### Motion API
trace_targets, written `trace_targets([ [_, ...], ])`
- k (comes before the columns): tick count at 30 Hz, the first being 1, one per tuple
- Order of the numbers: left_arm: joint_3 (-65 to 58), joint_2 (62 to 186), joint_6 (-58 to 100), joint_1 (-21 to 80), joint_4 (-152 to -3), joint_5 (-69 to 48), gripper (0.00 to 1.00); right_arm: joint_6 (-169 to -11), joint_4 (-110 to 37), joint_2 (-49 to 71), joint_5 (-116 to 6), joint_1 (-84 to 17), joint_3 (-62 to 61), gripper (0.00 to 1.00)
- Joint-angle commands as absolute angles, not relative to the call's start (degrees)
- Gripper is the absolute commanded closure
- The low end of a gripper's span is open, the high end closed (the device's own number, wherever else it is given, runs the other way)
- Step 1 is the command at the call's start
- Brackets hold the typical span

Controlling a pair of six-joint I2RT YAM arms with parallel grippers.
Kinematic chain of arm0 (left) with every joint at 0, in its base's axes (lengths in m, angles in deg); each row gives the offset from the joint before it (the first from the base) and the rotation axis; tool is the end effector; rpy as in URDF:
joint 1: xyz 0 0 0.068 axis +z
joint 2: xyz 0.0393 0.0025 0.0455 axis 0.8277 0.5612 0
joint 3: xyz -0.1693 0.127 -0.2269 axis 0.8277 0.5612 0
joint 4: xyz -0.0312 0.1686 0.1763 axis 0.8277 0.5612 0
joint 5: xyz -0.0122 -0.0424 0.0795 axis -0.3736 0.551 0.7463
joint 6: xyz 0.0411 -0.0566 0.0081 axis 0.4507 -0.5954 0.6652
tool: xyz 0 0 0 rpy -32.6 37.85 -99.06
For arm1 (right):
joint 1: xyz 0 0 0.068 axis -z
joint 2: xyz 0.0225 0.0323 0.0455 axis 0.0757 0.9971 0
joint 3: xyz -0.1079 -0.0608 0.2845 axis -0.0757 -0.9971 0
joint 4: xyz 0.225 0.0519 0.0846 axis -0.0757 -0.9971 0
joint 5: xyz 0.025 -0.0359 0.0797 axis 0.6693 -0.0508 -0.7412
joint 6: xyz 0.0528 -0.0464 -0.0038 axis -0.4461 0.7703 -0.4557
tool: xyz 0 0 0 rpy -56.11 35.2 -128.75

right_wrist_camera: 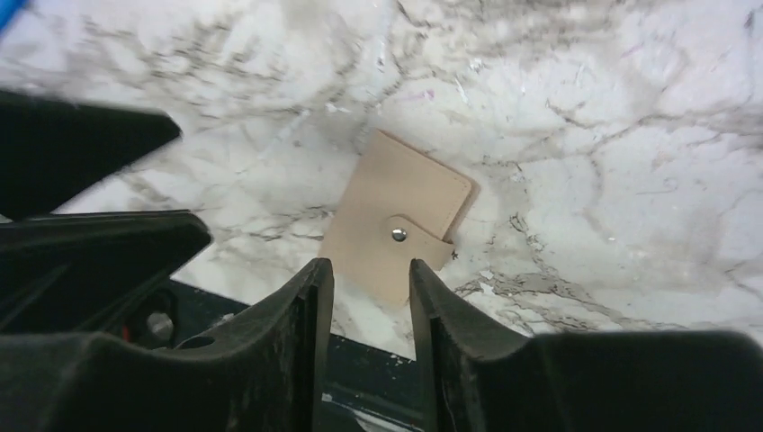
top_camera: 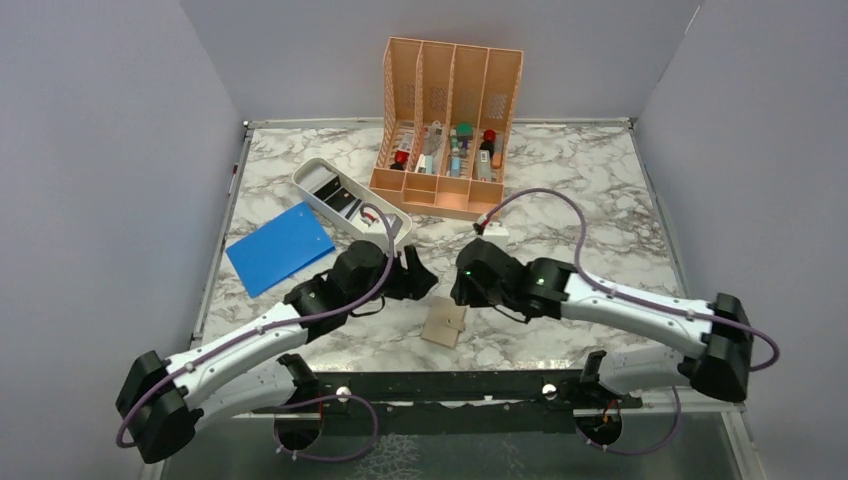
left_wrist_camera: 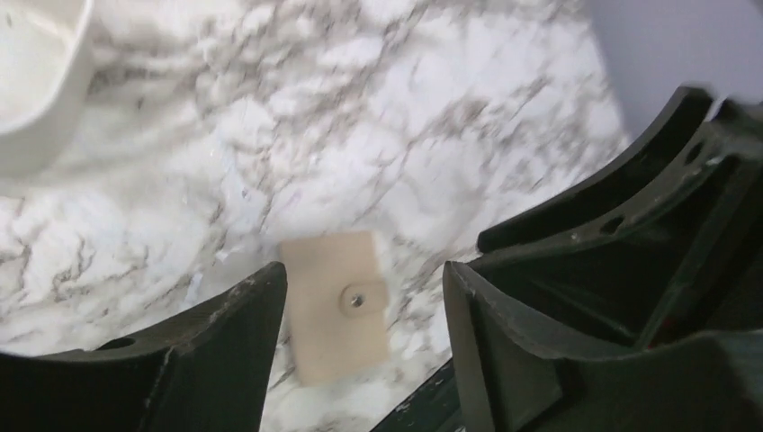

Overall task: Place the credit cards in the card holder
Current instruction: Close the card holder at the center of the board, then reset both arms

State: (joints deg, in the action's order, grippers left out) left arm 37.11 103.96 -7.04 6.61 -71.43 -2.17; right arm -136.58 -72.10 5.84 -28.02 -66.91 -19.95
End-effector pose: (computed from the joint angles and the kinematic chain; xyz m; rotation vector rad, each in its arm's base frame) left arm 0.1288 -0.1495 0.2624 0.1808 2.1926 -0.9278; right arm 0.1339 0.2167 0.2812 -0.0719 2.5165 0.4312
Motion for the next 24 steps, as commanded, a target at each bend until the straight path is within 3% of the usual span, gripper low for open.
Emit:
trace_targets([
  [1, 26.74, 97.46, -0.15, 6.32, -60.68, 6.28, 0.09, -134.2, -71.87, -4.89, -23.63, -67.09, -20.15, 0.5],
  [2, 24.81, 96.35, 0.73, 6.36, -59.18, 6.7, 0.02, -133.32, -71.46, -7.42, -23.38, -67.1, -20.79, 0.37],
  [4, 21.08, 94.47, 2.74, 6.38, -57.21, 7.02, 0.01, -132.84, -72.57, -12.15, -22.38, -67.09, -20.66, 0.07],
  [5, 19.57, 93.63, 3.78, 6.32, -56.49, 6.7, 0.01, -132.79, -73.68, -14.1, -21.65, -67.05, -20.23, 0.01],
  [13, 14.49, 88.19, 9.16, 6.37, -53.3, 4.86, 0.01, -132.13, -79.0, -25.78, -15.94, -67.1, -18.46, 0.0],
  [24, 18.57, 82.98, 7.52, 6.37, -53.58, 7.63, 0.01, -130.93, -75.87, -27.09, -18.68, -67.05, -18.64, 0.0],
])
